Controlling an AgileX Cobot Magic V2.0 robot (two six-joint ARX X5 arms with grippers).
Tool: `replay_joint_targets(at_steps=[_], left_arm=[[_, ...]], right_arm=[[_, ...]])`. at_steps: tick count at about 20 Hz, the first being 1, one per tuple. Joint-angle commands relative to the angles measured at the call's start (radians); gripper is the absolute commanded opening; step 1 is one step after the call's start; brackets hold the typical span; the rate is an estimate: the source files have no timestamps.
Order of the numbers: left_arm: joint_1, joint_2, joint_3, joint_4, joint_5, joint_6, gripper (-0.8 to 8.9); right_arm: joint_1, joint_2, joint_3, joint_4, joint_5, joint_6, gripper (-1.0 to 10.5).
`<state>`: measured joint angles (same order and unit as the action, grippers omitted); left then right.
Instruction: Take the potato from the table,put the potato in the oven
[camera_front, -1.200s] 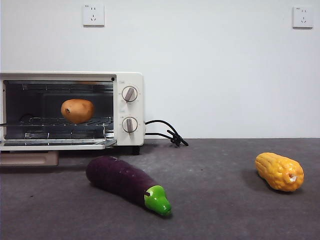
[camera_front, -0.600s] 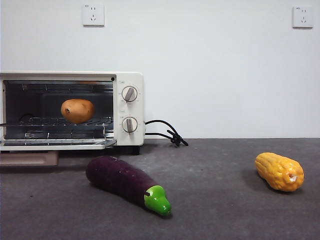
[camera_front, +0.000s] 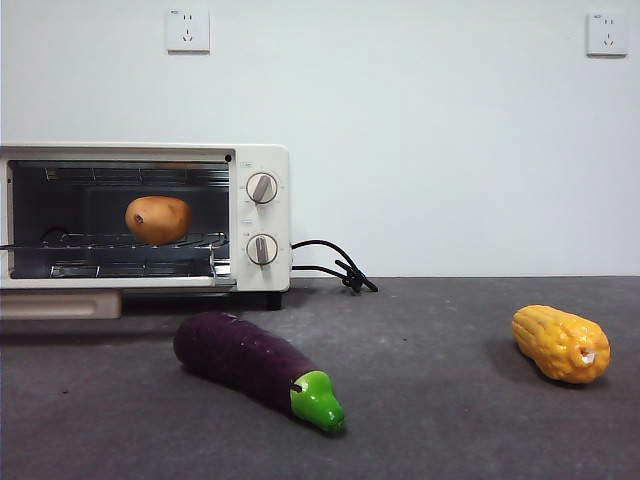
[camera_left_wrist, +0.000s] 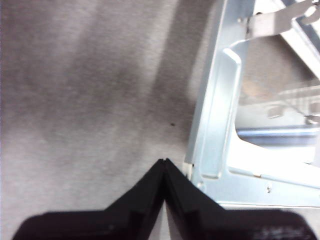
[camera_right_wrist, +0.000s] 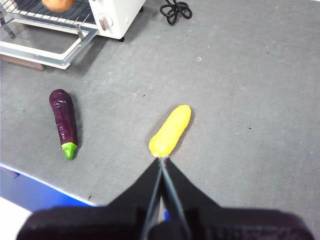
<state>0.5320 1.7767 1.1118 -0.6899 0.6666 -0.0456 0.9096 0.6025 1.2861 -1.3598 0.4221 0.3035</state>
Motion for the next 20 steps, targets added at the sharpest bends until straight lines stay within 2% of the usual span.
replay_joint_targets(at_steps=[1, 8, 11, 16, 20], left_arm=[[-0.014, 0.011, -0.007, -0.028, 0.100, 0.008, -0.08], [-0.013, 0.011, -0.007, -0.023, 0.179, -0.009, -0.08], [-0.013, 0.010, -0.007, -0.016, 0.182, -0.021, -0.08], [-0.013, 0.008, -0.002, 0.038, 0.290, -0.089, -0.08], [-0.013, -0.002, 0.005, 0.100, 0.301, -0.162, -0.08]], right_arm=[[0.001, -0.004, -0.010, -0.022, 0.005, 0.011, -0.1], [0.001, -0.004, -0.010, -0.022, 0.005, 0.011, 0.0], [0.001, -0.004, -0.010, -0.022, 0.003, 0.011, 0.0], [0.001, -0.004, -0.010, -0.022, 0.004, 0.011, 0.0], [0.001, -0.004, -0.010, -0.022, 0.004, 0.011, 0.0]])
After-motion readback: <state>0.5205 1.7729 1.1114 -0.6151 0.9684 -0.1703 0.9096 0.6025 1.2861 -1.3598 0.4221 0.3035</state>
